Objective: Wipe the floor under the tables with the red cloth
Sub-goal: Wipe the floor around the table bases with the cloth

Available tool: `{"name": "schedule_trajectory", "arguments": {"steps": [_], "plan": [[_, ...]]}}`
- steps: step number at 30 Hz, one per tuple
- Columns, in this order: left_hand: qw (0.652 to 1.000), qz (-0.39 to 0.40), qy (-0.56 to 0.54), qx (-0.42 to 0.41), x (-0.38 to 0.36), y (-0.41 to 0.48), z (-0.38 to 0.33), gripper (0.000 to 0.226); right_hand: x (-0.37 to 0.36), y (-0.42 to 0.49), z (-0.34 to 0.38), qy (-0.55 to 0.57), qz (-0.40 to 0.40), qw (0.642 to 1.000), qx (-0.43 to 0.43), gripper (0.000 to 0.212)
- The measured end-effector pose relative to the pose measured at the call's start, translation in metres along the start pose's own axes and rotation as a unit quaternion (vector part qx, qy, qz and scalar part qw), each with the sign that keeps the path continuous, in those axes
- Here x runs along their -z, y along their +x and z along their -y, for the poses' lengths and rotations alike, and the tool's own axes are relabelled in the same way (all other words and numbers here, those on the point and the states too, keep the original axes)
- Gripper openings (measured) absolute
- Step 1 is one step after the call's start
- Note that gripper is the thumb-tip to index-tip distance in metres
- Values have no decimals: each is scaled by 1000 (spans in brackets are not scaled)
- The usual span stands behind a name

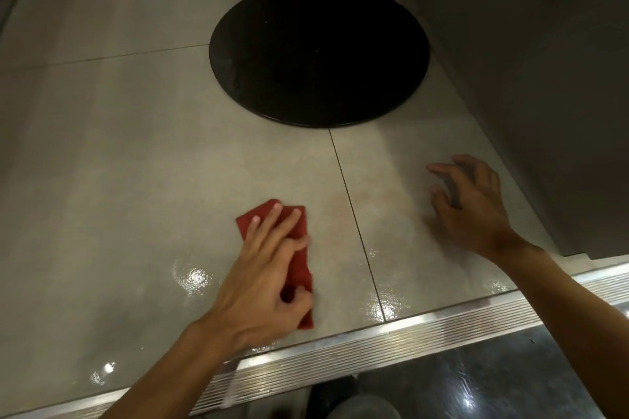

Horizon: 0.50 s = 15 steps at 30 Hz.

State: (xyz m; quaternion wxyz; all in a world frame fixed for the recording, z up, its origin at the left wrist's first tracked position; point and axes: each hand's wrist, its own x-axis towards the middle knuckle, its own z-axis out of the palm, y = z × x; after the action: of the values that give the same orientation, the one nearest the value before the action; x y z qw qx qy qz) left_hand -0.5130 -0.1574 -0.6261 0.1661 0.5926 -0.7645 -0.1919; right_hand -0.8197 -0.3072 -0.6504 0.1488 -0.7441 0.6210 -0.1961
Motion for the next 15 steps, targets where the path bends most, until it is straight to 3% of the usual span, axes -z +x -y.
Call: {"name": "schedule_trajectory", "arguments": {"steps": [3,6,12,15], "plan": [[999,12,12,-35,-8,-14,-6,49,1,-1,1,8,-1,1000,0,39],[999,6,23,-31,-6,-25,8,50,1,-1,0,10,1,1000,1,39],[991,-63,38,109,2,-7,26,69,0,0,1,8,0,1000,-4,37],[990,-52,87,101,-5,8,21,67,-1,1,2,-35,22,999,10,47]]}}
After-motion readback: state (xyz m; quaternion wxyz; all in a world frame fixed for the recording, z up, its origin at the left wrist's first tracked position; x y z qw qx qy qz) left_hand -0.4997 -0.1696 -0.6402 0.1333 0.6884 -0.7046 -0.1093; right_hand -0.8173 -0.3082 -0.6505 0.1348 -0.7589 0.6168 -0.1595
